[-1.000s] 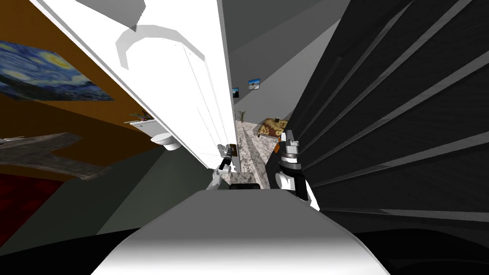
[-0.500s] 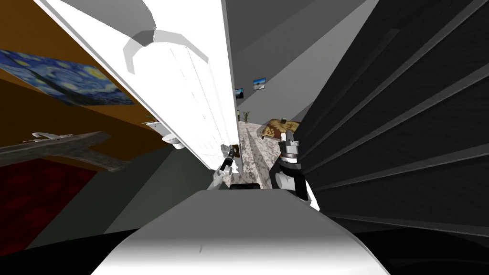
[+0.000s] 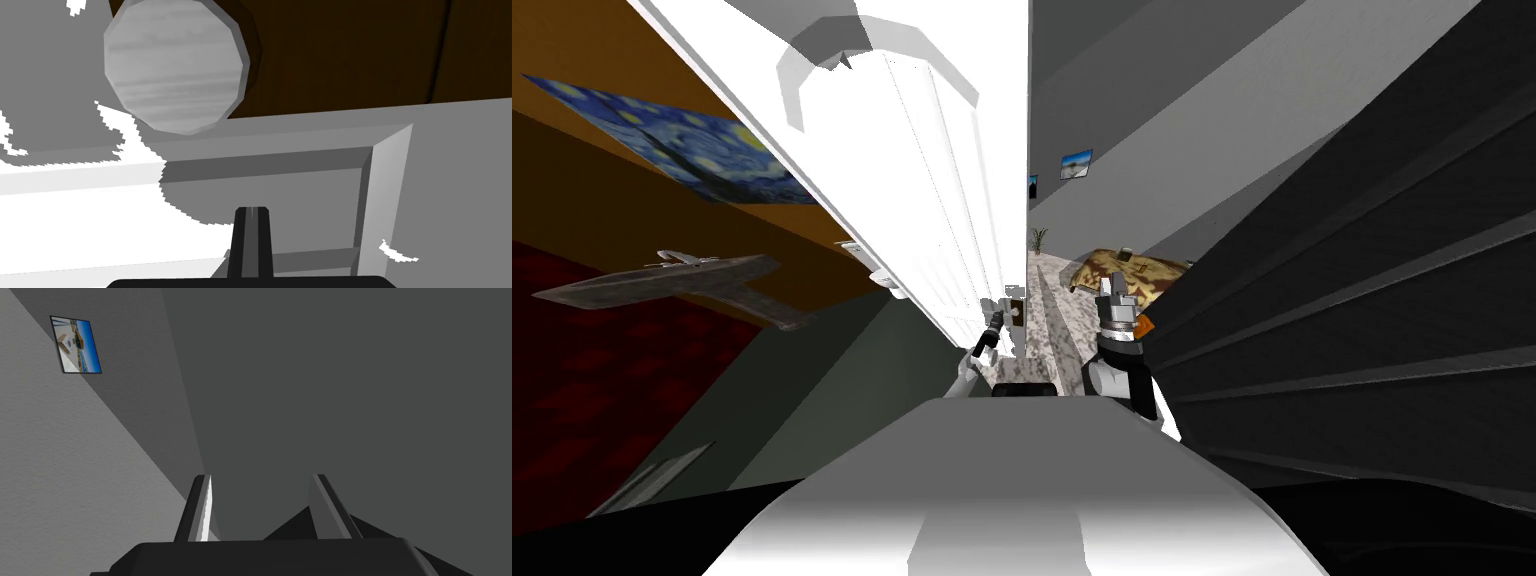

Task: Push the door open

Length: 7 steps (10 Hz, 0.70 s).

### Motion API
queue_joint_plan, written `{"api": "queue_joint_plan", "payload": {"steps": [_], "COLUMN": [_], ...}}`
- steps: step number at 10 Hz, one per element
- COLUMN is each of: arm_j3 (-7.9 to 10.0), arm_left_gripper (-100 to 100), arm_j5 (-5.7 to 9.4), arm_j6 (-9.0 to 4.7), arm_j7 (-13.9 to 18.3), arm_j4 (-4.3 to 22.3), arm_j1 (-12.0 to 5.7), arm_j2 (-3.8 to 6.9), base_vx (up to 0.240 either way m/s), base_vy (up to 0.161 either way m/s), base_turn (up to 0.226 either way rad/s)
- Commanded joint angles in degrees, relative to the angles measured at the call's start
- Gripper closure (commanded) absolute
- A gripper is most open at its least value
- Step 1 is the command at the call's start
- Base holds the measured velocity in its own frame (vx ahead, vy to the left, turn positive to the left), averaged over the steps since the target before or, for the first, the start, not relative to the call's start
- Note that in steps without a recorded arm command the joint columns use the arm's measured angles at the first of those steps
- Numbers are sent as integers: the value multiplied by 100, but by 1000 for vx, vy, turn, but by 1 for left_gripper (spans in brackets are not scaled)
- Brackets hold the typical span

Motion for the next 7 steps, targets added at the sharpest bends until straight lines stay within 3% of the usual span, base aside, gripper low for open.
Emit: {"api": "queue_joint_plan", "payload": {"steps": [1, 4, 7], "arm_j3": [-17, -56, -100], "arm_left_gripper": [-100, -100, -100], "arm_j5": [12, 42, 75], "arm_j6": [19, 67, 120], "arm_j7": [7, 15, 25], "arm_j4": [-30, -111, -202], "arm_j1": [16, 51, 89], "arm_j2": [-14, -78, -220], "base_vx": [-218, -211, -216], "base_vy": [-29, -54, -36], "base_turn": [6, 24, 28]}}
